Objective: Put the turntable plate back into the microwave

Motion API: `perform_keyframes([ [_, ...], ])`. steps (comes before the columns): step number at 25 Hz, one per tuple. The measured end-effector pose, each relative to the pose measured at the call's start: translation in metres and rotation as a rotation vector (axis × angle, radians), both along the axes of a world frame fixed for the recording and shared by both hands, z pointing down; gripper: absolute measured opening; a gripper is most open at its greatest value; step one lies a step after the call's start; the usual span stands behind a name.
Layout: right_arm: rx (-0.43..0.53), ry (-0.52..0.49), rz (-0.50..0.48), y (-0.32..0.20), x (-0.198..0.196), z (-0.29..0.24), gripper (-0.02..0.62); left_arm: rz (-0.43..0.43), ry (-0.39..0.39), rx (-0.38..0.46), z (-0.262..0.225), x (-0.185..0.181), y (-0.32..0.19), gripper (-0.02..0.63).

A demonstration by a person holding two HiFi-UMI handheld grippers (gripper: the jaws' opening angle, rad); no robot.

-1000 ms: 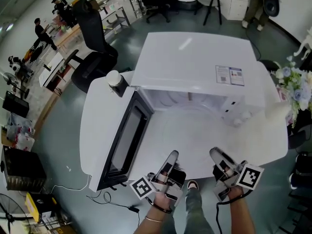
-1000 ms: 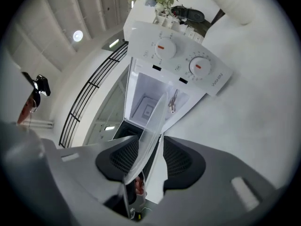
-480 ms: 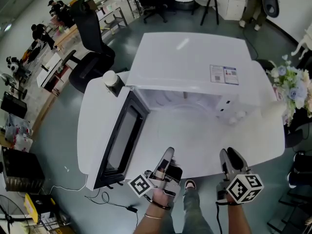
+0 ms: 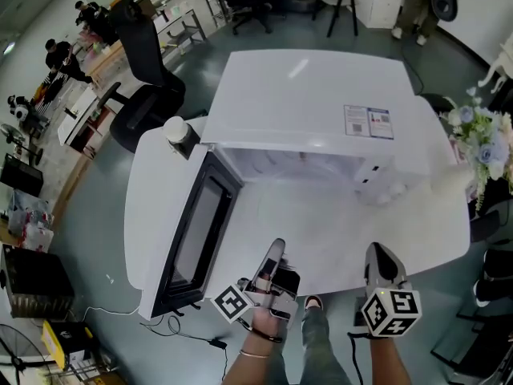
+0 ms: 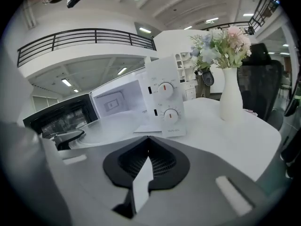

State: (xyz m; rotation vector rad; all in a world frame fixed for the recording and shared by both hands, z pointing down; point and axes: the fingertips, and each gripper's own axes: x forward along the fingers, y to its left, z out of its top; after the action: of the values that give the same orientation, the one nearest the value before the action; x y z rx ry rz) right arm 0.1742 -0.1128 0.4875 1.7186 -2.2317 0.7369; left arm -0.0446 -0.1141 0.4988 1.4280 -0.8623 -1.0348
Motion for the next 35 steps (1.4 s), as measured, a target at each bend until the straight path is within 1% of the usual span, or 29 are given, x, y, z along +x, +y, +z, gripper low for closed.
perform_keyframes([
  [17, -0.032, 0.006, 0.017, -0.017, 0.001, 0.015, 0.011, -0.029, -0.009, -0.007, 0.007, -0.006, -0.046, 0.04],
  [31, -0.059, 0.013, 0.02, -0.026, 0.006, 0.028, 0.011, -0.074, 0.005, -0.012, 0.013, -0.007, -0.091, 0.044],
  [35, -0.071, 0.012, 0.015, -0.026, 0.004, 0.033, 0.011, -0.086, 0.024, -0.015, 0.016, -0.007, -0.102, 0.046],
])
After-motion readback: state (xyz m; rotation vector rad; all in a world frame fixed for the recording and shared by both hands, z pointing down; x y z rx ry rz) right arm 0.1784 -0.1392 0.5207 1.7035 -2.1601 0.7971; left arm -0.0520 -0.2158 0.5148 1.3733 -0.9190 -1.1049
